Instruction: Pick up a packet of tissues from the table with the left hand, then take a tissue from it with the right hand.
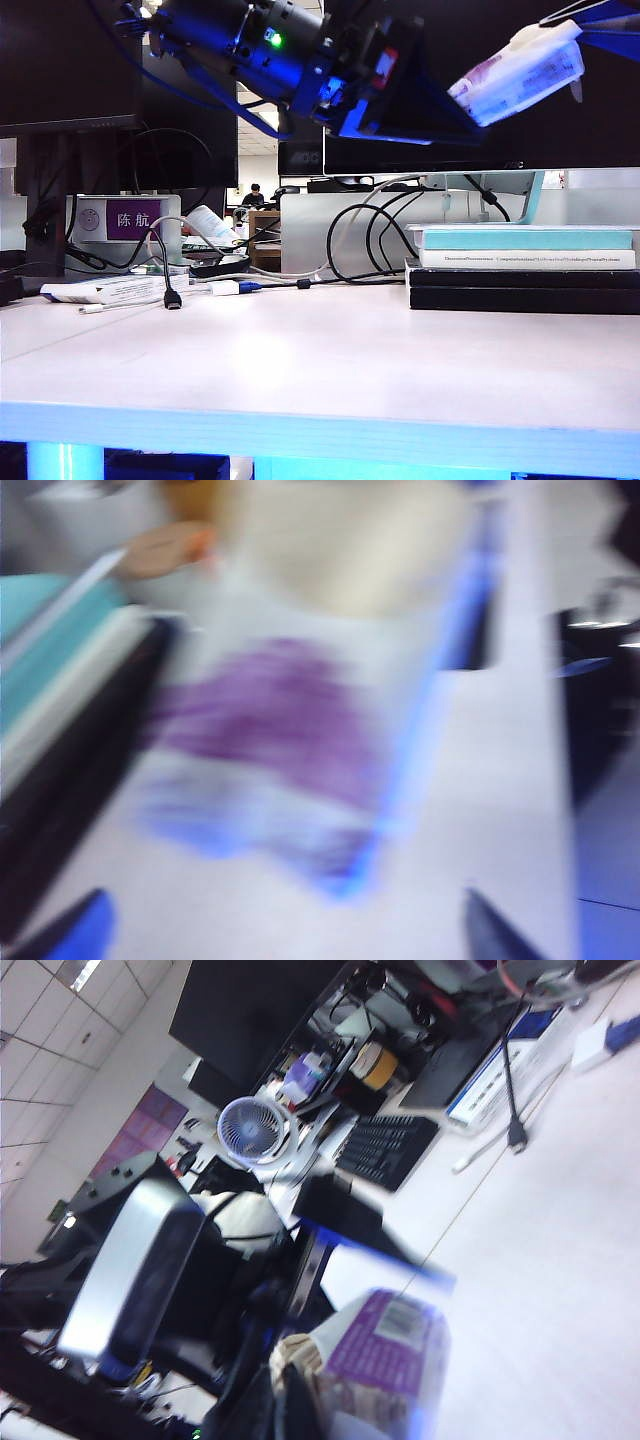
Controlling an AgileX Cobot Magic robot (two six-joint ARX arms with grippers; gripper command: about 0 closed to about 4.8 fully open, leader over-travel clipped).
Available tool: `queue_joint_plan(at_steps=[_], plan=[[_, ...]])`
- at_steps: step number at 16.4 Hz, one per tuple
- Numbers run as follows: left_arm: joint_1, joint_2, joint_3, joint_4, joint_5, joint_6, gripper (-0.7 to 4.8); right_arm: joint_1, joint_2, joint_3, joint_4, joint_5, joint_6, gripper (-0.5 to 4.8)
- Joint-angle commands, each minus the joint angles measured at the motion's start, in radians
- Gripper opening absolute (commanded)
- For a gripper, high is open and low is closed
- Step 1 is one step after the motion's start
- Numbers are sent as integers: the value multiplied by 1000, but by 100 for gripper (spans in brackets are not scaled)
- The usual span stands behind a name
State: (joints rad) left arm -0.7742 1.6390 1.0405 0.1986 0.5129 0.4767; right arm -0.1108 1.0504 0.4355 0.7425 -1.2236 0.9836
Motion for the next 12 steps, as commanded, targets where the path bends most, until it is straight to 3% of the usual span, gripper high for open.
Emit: queue_joint_plan(at_steps=[1, 2, 5, 6, 7, 10, 12], plan=[[-1, -4, -8, 127, 86, -6, 479, 1, -3, 4, 13, -13, 19, -5], [-3, -2, -8, 178, 148, -23, 479, 2, -3, 4, 10, -11, 36, -5], [-15, 12, -8, 161, 164, -25, 479, 106, -3, 4, 11, 17, 36, -5], [-15, 12, -8, 124, 161, -24, 274, 106, -3, 4, 16, 13, 36, -5], [-15, 12, -8, 140, 164, -24, 142, 106, -3, 4, 16, 13, 36, -5], [-15, 12, -9, 122, 164, -24, 108, 104, -3, 4, 18, 21, 5, -5], [-14, 12, -10, 55, 164, -12, 84, 9, -3, 4, 25, 17, -19, -5]])
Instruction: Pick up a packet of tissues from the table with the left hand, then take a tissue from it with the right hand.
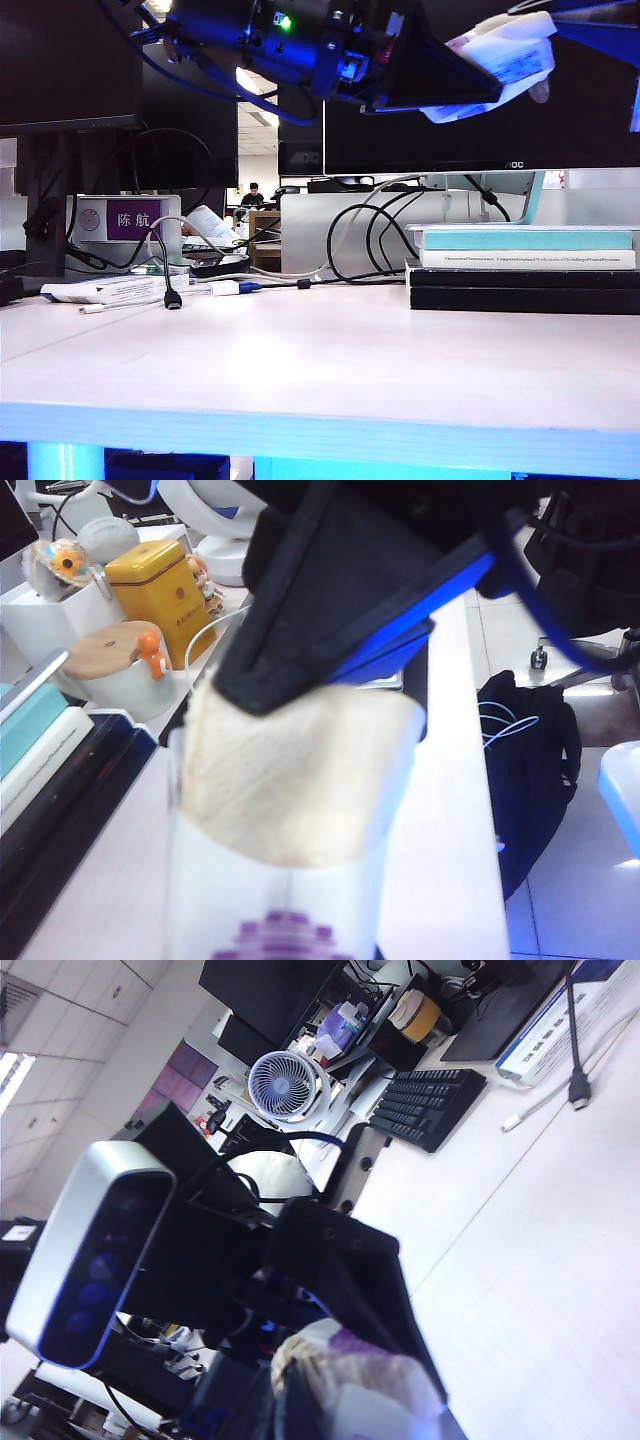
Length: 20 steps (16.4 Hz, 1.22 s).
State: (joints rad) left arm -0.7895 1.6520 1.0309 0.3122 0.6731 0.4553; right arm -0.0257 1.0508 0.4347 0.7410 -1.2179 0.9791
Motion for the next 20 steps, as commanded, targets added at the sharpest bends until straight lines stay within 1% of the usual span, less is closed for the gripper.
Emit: queue_joint_plan(at_steps=[1, 2, 5, 6, 7, 9, 10, 11, 12, 14, 15, 16, 17, 18, 20], plan=[[2, -1, 0, -71, 4, 24, 84, -122, -4, 5, 27, 11, -17, -5], [3, -1, 0, -72, 3, 24, 83, -148, -4, 5, 27, 11, -35, -5], [8, -1, 0, -99, 3, 29, 84, -156, -4, 5, 26, 16, -48, -5], [9, -1, 0, -118, -22, 49, 84, -155, -4, 5, 26, 16, -49, -5], [10, -1, 0, -126, -72, 49, 84, -153, -4, 5, 26, 16, -56, -5], [38, -1, 0, -161, -254, 42, 84, -178, -5, 5, 24, 86, -146, -5], [67, -1, 0, -185, -267, 34, 84, -190, -5, 5, 13, 134, -187, -5], [107, -1, 0, -205, -251, 12, 84, -191, -5, 5, -24, 190, -251, -5], [164, -1, -1, -221, -198, -27, 84, -191, -5, 5, -129, 254, -354, -5], [260, -2, -19, -190, -93, -92, 84, -172, -5, 5, -364, 351, -554, -5], [293, -2, -35, -173, -65, -108, 84, -155, -4, 5, -465, 432, -641, -5], [312, -2, -58, -144, -32, -108, 84, -137, -3, 5, -531, 510, -696, -5], [319, -2, -89, -92, 8, -108, 84, -115, 4, 3, -542, 547, -704, -5], [326, -2, -129, -24, 47, -125, 84, -101, 23, 3, -530, 549, -700, -5], [326, 0, -210, 85, 42, -149, 83, -89, 93, 3, -523, 569, -692, -5]])
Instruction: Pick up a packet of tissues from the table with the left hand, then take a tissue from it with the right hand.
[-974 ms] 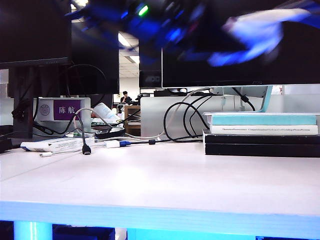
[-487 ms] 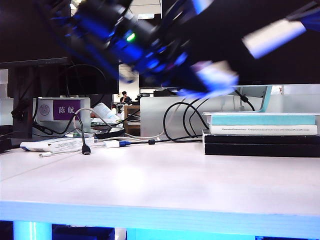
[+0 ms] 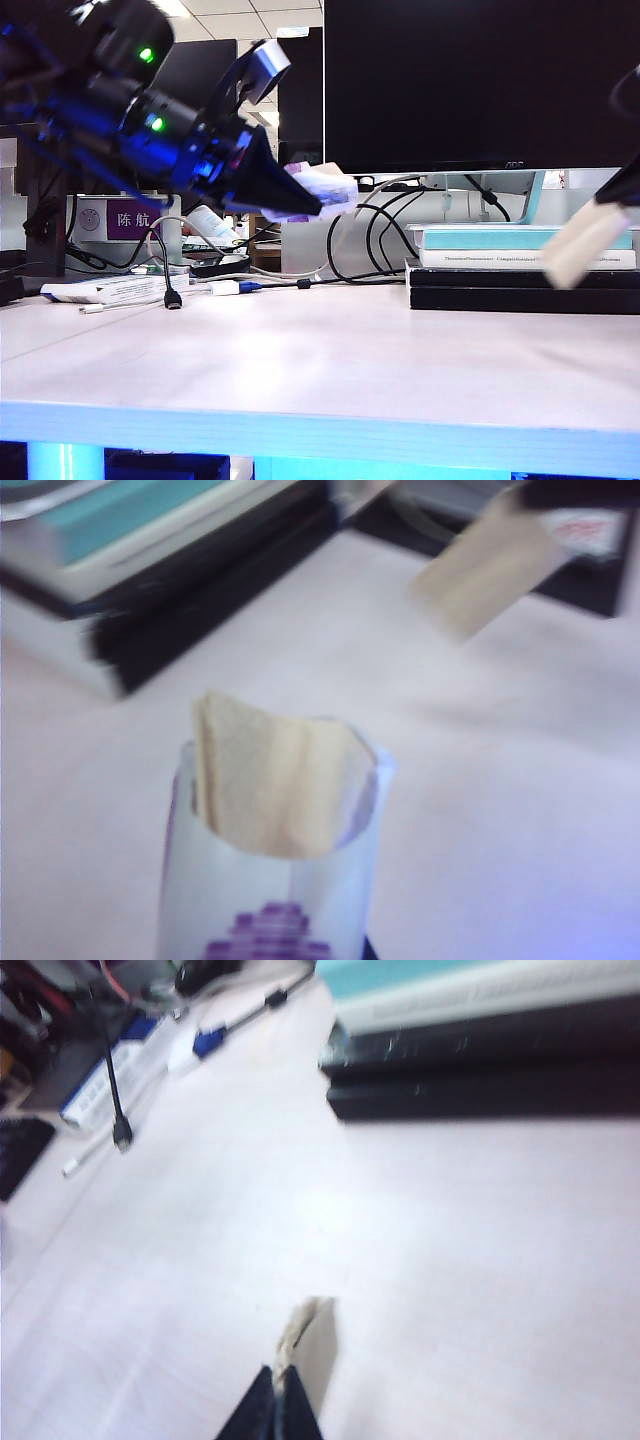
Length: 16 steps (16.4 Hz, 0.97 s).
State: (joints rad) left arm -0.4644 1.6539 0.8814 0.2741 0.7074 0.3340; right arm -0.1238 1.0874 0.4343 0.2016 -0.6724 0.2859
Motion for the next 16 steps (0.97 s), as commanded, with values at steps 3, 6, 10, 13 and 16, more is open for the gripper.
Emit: queue_joint_plan(at_steps=[3, 6, 10, 13, 16], plan=[[3, -2, -143, 221, -54, -58, 83, 13, 184, 4, 66, 23, 2, -5], [4, 5, -149, 240, -168, -84, 84, 13, 269, 4, 66, 50, 1, 0], [4, 16, -149, 238, -266, -145, 343, 12, 282, 4, 85, 93, -5, 312], [4, 16, -149, 238, -282, -197, 479, 12, 273, 5, 141, 64, 35, 343], [4, 13, -149, 237, -274, -243, 479, 11, 215, 5, 219, 64, 85, 342]])
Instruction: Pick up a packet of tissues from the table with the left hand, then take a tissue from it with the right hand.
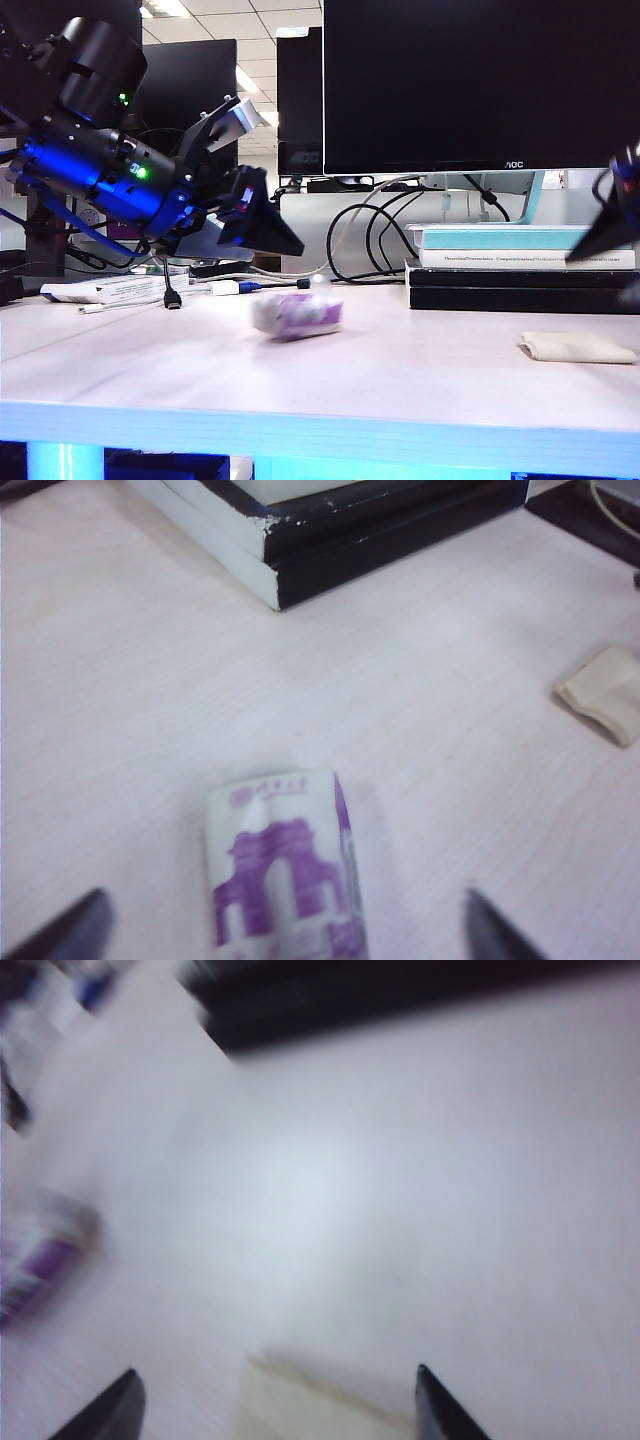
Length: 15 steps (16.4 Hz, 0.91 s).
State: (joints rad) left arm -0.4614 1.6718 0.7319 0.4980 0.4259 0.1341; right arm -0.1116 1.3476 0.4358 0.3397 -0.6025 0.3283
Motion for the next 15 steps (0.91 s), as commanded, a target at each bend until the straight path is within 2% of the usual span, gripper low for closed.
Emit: queue_joint_plan(at_steps=[1, 4, 6, 7, 8, 9, 10, 12, 13, 14, 15], plan=[[7, -16, 0, 14, 7, -66, 479, -1, -80, 4, 97, -6, 45, 335], [66, -148, 0, 11, 8, -98, 479, -5, -257, 2, 98, 1, 15, 333], [150, -274, -1, -31, 6, -98, 479, -6, -410, 2, 98, 74, -12, 332], [192, -324, -1, -67, 5, -98, 479, -6, -475, 2, 98, 103, -22, 325], [249, -376, -3, -114, 8, -98, 468, -7, -543, 2, 85, 125, -35, 290], [309, -434, -25, -137, 8, -98, 383, -8, -608, 2, 50, 145, -50, 256], [375, -499, -64, -137, 8, -98, 334, -16, -671, 2, -5, 164, -74, 251], [524, -642, -156, -137, 13, -123, 330, -29, -785, 2, -136, 218, -132, 251], [570, -692, -187, -137, 42, -124, 330, -29, -814, 0, -170, 243, -157, 243], [607, -748, -219, -137, 79, -122, 305, -29, -842, -13, -176, 246, -171, 202], [617, -806, -256, -138, 63, -123, 258, -29, -873, -45, -149, 245, -164, 141]])
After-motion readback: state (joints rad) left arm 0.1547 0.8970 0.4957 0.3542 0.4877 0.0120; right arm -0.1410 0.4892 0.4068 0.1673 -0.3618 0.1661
